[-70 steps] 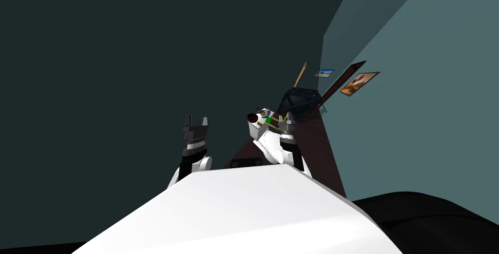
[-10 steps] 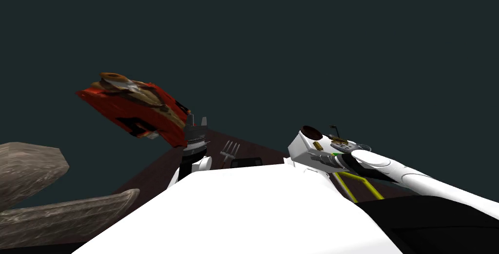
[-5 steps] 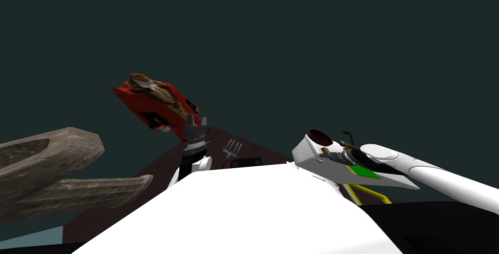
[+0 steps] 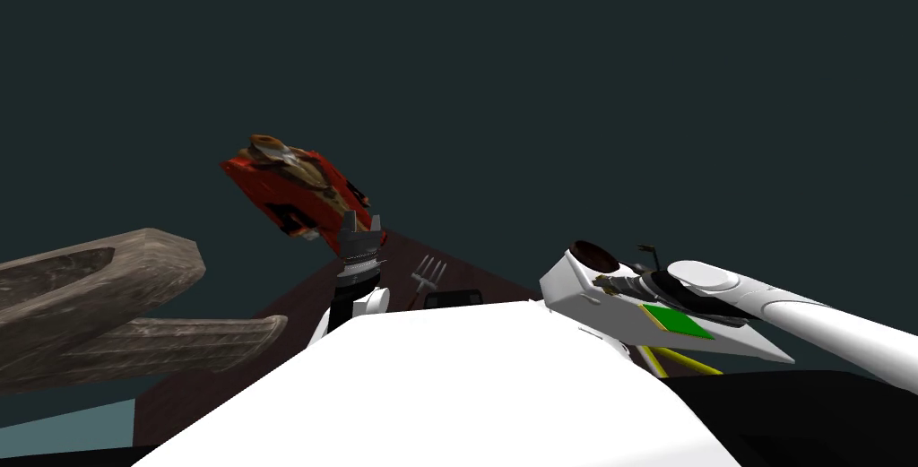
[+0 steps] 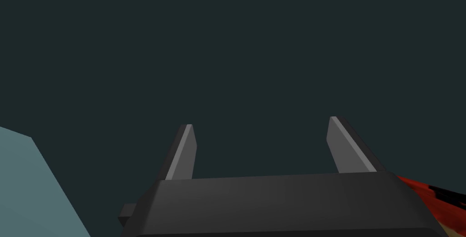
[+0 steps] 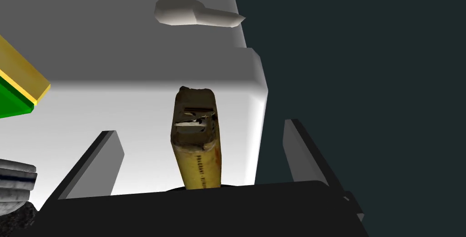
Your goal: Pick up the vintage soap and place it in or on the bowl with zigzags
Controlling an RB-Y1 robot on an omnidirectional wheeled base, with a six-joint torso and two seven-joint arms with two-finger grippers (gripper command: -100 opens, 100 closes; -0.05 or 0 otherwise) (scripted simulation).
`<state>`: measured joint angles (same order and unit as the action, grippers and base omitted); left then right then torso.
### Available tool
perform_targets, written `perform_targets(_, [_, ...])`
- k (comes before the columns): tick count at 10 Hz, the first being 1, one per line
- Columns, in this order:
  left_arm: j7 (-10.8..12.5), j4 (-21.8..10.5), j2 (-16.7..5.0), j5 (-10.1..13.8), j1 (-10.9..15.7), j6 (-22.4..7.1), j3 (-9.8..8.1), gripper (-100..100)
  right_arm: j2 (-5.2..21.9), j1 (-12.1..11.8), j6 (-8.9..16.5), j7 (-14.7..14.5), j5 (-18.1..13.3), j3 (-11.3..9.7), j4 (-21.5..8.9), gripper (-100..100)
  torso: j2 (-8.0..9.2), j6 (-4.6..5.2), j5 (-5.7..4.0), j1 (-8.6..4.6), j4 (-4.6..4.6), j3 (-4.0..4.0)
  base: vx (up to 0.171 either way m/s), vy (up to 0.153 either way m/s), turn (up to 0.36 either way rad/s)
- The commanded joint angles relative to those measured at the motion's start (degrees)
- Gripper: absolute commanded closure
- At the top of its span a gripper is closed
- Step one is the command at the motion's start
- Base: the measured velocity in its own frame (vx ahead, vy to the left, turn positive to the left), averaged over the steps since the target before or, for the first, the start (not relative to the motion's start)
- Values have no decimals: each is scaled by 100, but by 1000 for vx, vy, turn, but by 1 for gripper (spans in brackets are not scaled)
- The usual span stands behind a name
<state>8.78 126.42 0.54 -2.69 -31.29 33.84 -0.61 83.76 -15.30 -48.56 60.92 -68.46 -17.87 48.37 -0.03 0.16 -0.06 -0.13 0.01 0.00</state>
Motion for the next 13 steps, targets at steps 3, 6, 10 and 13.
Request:
perform_targets(3, [0, 0, 0, 0, -1, 0, 0, 0, -234, 92, 89, -183, -9, -83, -244, -100, -18, -1, -3, -8, -4, -10, 39, -9, 30])
perform_targets(6, [0, 0, 0, 0, 0, 0, 0, 0, -242, 97, 100, -206, -11, -88, -263, 100, -2, -3, -3, -1, -1, -2, 0, 0, 0])
perform_targets(10, [0, 0, 0, 0, 0, 0, 0, 0, -163, -35, 139, -128, 27, -45, -99, 100, -1, -1, -3, -2, 0, -1, -3, 0, -4])
perform_targets(13, [0, 0, 0, 0, 0, 0, 0, 0, -85, -42, 90, -71, 22, -15, -33, 0, 10, 1, -1, 3, 2, 6, -21, 6, -14])
